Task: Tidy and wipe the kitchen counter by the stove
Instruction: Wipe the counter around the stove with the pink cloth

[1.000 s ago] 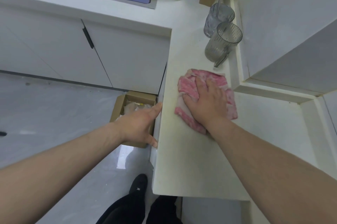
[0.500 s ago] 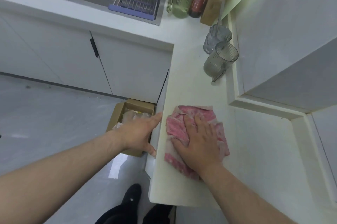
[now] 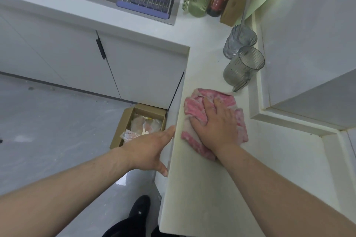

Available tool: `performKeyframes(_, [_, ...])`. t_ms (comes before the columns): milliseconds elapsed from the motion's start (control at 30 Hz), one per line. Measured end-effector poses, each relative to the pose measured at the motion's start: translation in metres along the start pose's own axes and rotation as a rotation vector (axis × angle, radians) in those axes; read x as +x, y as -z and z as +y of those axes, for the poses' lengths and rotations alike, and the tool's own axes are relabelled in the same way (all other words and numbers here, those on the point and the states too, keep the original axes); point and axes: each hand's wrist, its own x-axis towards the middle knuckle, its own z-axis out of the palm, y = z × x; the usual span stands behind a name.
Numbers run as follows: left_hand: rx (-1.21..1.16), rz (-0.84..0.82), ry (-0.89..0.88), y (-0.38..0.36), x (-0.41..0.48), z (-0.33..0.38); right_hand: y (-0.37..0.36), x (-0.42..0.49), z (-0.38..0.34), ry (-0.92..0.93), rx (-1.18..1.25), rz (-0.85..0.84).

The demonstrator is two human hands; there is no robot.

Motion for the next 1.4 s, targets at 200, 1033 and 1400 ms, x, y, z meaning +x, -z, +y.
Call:
performKeyframes(200, [0.001,-0.013,-0.027,0.002,0.001,0.001,-0.001,0.043,-0.019,-0.017,-0.013,0.044])
performKeyframes(1033, [-0.080,0.091,0.000,-0.015,-0.025,0.004,-0.013,-0.019,-0.031,0.071,-0.005,0.022])
performKeyframes(1400, [-0.241,0.112,0.113,-0.059,-0.061,0.004,-0.018,-0.091,-0.024,0.090,0.001,-0.013])
